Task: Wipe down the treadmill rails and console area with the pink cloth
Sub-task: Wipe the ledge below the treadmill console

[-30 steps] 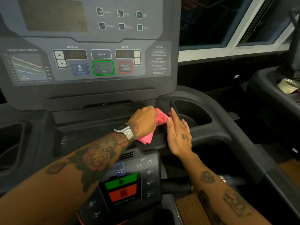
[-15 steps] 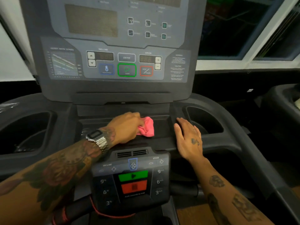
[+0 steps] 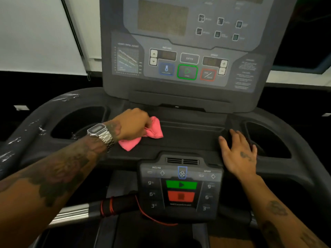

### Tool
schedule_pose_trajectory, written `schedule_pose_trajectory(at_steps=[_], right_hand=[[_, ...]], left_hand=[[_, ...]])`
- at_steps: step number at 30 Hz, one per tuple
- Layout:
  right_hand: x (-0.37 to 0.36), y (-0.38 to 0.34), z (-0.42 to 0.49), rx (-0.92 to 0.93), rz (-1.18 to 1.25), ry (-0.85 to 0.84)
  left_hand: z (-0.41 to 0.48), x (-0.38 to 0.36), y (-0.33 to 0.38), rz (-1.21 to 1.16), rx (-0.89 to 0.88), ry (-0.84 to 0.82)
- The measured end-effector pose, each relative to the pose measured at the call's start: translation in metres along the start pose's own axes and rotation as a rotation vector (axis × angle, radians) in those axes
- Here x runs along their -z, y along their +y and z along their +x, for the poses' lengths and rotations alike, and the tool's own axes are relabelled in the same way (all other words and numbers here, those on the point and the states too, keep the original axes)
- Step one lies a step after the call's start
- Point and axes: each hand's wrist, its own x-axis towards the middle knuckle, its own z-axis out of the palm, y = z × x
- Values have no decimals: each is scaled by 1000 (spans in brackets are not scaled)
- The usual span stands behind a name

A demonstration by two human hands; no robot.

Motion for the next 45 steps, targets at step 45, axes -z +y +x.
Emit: schedule_pose_trajectory(at_steps=[45], right_hand=[[2, -8, 5, 5, -82, -22]], left_hand=[[-7, 6, 13, -146, -126, -172]])
